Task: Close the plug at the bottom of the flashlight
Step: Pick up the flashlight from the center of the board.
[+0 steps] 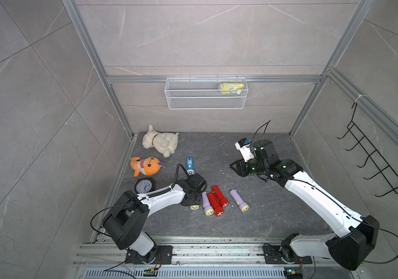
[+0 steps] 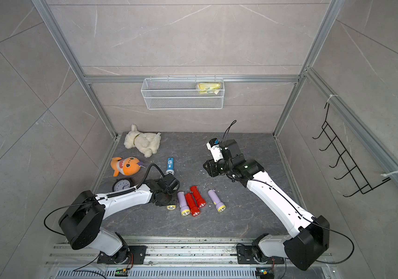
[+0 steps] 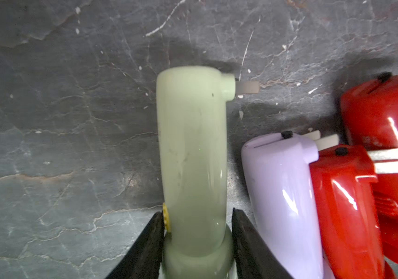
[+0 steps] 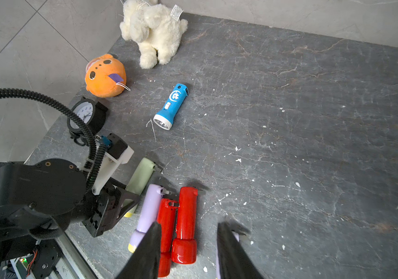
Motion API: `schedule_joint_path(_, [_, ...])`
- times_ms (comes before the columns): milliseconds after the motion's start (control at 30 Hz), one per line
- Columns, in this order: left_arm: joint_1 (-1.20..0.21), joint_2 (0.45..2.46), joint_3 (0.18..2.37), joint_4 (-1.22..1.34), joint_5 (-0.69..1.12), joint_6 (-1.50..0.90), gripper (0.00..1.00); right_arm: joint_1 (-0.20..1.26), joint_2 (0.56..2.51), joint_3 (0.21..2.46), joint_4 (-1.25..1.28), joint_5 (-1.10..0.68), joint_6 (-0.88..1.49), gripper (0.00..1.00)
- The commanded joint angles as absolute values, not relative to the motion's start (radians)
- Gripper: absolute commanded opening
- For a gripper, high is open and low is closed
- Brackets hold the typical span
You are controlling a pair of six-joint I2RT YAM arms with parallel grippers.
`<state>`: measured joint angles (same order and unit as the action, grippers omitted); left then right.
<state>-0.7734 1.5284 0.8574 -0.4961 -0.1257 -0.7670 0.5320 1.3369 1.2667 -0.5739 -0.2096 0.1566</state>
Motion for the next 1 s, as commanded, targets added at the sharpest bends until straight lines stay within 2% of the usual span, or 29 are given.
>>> schedule_joint_path(0, [-0.772, 1.477, 0.797, -0.488, -0.135, -0.679, 0.48, 0.537, 1.356, 1.25, -0.543, -0.232, 0.156, 0.41])
schedule_joint_path(100, [-0.747, 1.443, 0.763, -0.468, -0.165, -0.62, 0.48, 0.537, 1.355, 1.243, -0.535, -0.243, 0.161, 0.41])
schedule_joint_path(133, [-0.735, 1.434, 0.753, -0.456, -0.159, -0.605, 0.51, 0.537, 1.354, 1.241, -0.534, -0.243, 0.161, 0.41])
schedule_joint_path(200, [-0.699, 1.419, 0.736, -0.435, -0.148, -0.588, 0.7, 0.537, 1.348, 1.238, -0.535, -0.243, 0.162, 0.41])
schedule_joint_path(233, [-0.685, 1.417, 0.731, -0.426, -0.141, -0.58, 0.77, 0.537, 1.346, 1.236, -0.535, -0.242, 0.16, 0.41])
schedule_joint_path(300, [-0.66, 1.421, 0.728, -0.41, -0.134, -0.565, 0.83, 0.537, 1.336, 1.232, -0.538, -0.238, 0.159, 0.42])
schedule_joint_path(367, [-0.651, 1.435, 0.731, -0.393, -0.12, -0.537, 0.84, 0.537, 1.331, 1.229, -0.543, -0.233, 0.157, 0.42])
schedule_joint_path(467, [-0.642, 1.475, 0.75, -0.388, -0.093, -0.509, 0.72, 0.537, 1.33, 1.223, -0.548, -0.227, 0.154, 0.42])
schedule_joint_path(600, [-0.635, 1.502, 0.745, -0.339, -0.024, -0.477, 0.77, 0.537, 1.329, 1.217, -0.545, -0.22, 0.152, 0.41])
schedule_joint_path(700, [-0.626, 1.495, 0.728, -0.32, 0.011, -0.462, 0.75, 0.537, 1.33, 1.218, -0.543, -0.217, 0.15, 0.42])
schedule_joint_path(733, [-0.625, 1.486, 0.72, -0.313, 0.025, -0.451, 0.71, 0.538, 1.332, 1.221, -0.542, -0.215, 0.151, 0.42])
schedule_joint_path(800, [-0.623, 1.457, 0.7, -0.301, 0.04, -0.427, 0.55, 0.537, 1.335, 1.225, -0.541, -0.214, 0.15, 0.42])
schedule_joint_path(867, [-0.621, 1.414, 0.685, -0.304, 0.034, -0.415, 0.51, 0.537, 1.337, 1.229, -0.536, -0.217, 0.151, 0.42])
schedule_joint_path(900, [-0.62, 1.385, 0.677, -0.308, 0.032, -0.404, 0.42, 0.536, 1.338, 1.23, -0.531, -0.22, 0.152, 0.42])
schedule_joint_path(967, [-0.616, 1.33, 0.669, -0.318, 0.015, -0.391, 0.34, 0.537, 1.342, 1.235, -0.528, -0.22, 0.153, 0.42])
